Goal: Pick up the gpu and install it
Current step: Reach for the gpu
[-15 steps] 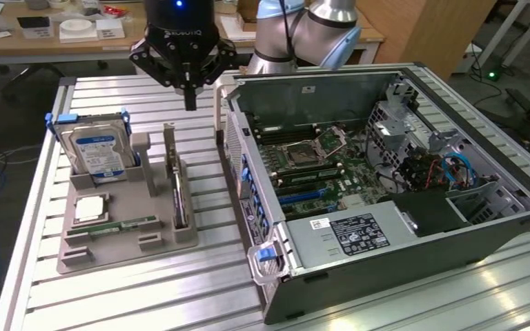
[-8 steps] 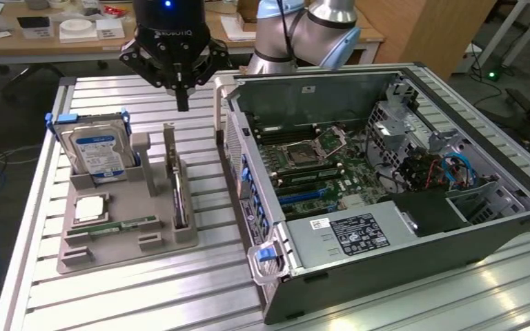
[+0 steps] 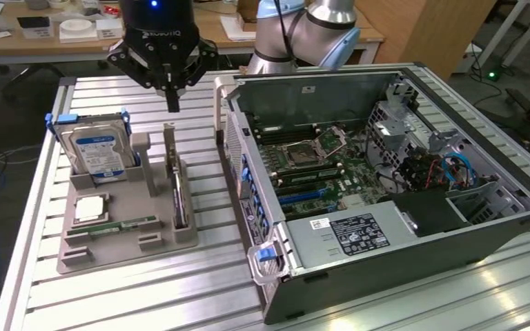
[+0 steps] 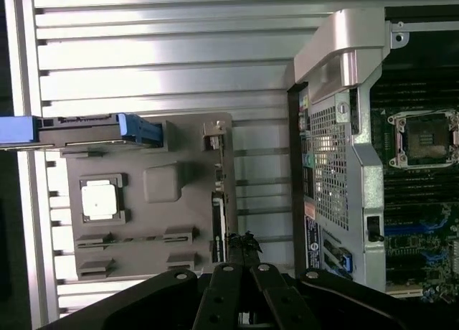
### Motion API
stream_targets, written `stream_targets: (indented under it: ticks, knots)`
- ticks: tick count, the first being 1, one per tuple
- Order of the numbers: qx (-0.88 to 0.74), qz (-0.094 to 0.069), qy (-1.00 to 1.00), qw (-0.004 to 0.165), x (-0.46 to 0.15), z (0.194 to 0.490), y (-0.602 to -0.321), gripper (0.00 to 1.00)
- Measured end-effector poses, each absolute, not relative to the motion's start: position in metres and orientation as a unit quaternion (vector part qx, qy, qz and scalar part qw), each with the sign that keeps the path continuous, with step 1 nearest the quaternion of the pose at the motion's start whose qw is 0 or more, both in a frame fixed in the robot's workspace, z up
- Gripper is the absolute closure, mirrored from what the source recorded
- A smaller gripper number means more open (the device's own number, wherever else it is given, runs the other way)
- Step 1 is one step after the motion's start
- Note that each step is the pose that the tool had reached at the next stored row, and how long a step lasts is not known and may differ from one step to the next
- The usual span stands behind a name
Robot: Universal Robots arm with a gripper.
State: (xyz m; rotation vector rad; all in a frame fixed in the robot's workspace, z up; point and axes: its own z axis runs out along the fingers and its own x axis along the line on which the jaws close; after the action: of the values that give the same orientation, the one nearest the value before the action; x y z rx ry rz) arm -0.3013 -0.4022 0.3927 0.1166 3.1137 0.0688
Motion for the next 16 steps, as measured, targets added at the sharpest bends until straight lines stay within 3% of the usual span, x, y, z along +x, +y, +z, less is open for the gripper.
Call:
stream_targets:
  ticks: [16]
  knots:
    - [0.037, 0.022, 0.999, 0.012, -0.324, 0.393, -0.403, 0.9]
